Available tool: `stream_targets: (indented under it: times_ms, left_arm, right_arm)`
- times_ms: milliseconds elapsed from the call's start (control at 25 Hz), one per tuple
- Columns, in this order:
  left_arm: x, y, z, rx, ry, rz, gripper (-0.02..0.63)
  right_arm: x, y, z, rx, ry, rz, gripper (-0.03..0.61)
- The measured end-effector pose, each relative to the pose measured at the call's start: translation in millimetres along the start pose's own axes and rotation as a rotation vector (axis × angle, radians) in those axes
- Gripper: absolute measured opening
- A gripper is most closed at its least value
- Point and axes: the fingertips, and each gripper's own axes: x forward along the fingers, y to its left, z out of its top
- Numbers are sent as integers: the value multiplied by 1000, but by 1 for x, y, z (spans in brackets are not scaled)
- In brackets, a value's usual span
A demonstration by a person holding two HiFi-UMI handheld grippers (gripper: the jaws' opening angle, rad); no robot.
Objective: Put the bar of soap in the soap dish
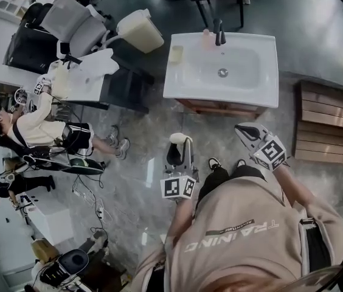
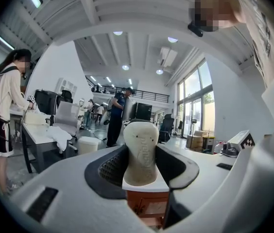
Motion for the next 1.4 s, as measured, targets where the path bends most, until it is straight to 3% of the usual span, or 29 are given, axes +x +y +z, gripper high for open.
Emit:
stream_targets:
  times_ms: [200, 600, 920, 1080, 1400]
  left_arm:
    - [22, 26, 9, -8, -40, -21, 179]
    - [57, 104, 34, 9, -71, -112, 179]
    - [86, 148, 31, 5, -53, -200, 179]
    - [100, 156, 28, -27, -36, -205, 179]
    - [147, 177, 18, -4, 8, -180, 179]
  right_arm:
    - [26, -4, 2, 11, 11, -27, 12]
    - [93, 5, 48, -21, -25, -150, 12]
    - [142, 7, 64, -12, -46, -236, 12]
    - [150, -1, 59, 4, -15, -248, 12]
    - [188, -52, 67, 22, -19, -232, 13]
